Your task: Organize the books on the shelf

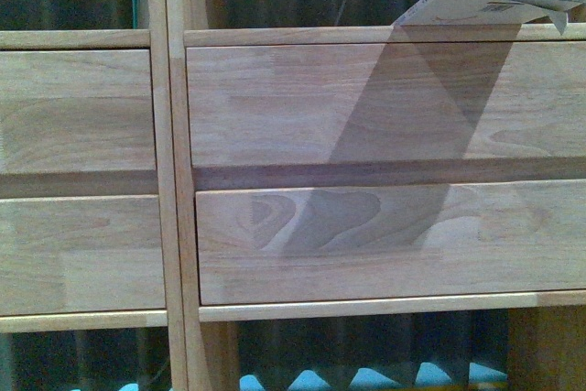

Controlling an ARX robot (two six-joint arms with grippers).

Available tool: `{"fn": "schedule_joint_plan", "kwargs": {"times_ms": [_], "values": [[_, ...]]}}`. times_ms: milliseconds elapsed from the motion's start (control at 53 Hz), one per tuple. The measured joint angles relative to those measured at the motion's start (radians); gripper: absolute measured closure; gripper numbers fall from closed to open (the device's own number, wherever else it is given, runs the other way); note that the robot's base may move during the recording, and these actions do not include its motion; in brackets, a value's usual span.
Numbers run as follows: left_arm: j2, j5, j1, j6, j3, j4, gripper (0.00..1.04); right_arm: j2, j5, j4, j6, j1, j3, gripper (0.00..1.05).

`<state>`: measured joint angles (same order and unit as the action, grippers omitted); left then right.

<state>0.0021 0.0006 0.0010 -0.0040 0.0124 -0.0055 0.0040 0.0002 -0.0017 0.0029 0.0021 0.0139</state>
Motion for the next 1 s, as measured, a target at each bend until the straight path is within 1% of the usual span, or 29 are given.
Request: {"fn": "schedule_joint_plan", "kwargs": {"times_ms": [1000], "values": [[0.0, 0.0, 0.0, 0.0, 0.0, 0.0, 0.07, 0.0, -0.001, 0.0, 0.0, 0.0, 0.0, 0.07]]}}
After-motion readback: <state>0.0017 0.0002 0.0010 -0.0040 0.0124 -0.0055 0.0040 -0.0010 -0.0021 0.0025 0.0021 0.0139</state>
